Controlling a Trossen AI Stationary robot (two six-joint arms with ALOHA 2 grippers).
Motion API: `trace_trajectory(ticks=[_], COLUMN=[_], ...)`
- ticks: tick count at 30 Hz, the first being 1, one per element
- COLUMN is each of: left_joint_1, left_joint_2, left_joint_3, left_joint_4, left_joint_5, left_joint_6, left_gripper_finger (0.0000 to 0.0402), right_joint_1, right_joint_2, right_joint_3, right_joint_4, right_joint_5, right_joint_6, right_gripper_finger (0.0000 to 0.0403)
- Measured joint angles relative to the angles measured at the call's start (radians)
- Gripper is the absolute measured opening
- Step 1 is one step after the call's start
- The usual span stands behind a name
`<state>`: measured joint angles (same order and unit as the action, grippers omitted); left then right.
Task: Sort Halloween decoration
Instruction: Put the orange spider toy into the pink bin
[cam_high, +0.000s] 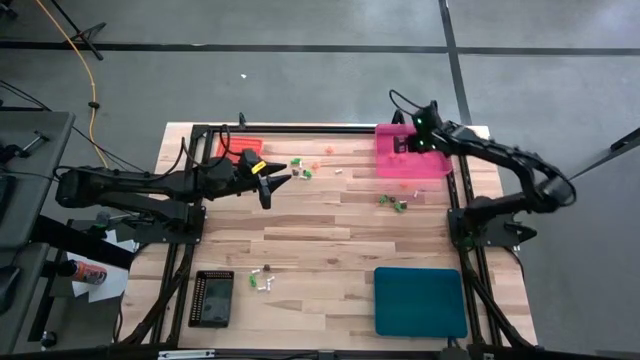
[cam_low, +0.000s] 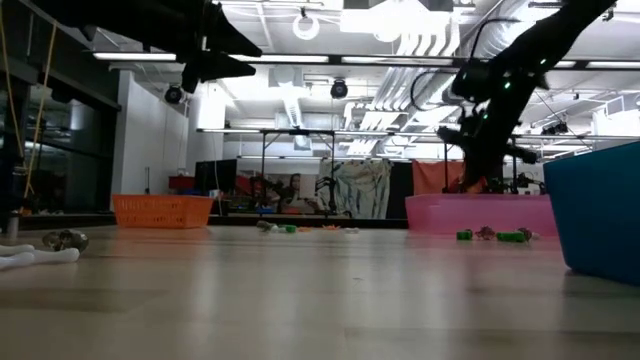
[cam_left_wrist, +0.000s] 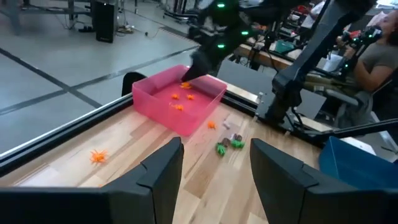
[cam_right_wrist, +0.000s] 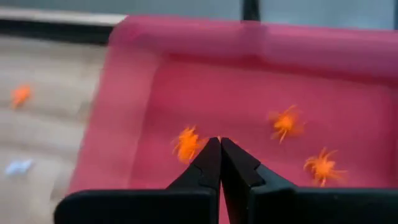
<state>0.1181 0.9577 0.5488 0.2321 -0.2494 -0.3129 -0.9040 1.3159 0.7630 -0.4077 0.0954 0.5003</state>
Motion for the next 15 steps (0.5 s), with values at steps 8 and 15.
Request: trace_trajectory(ticks=[8,15], left_joint_1=[0.000,0.000], left_joint_2=[0.000,0.000], left_joint_3=[0.000,0.000], left_joint_4=[-0.001,-0.002], left_joint_5=[0.000,-0.008], left_joint_6=[0.000,0.000], left_gripper_finger=[0.0172,0.0172], right_joint_1=[-0.039,-0.039], right_joint_2=[0.233,0.341], right_joint_3=[0.146,0.216], right_joint_4=[0.021,-0.058], right_joint_5=[-0.002,0.006], right_joint_6=[0.049,0.049], right_gripper_finger=[0.0000,0.0000])
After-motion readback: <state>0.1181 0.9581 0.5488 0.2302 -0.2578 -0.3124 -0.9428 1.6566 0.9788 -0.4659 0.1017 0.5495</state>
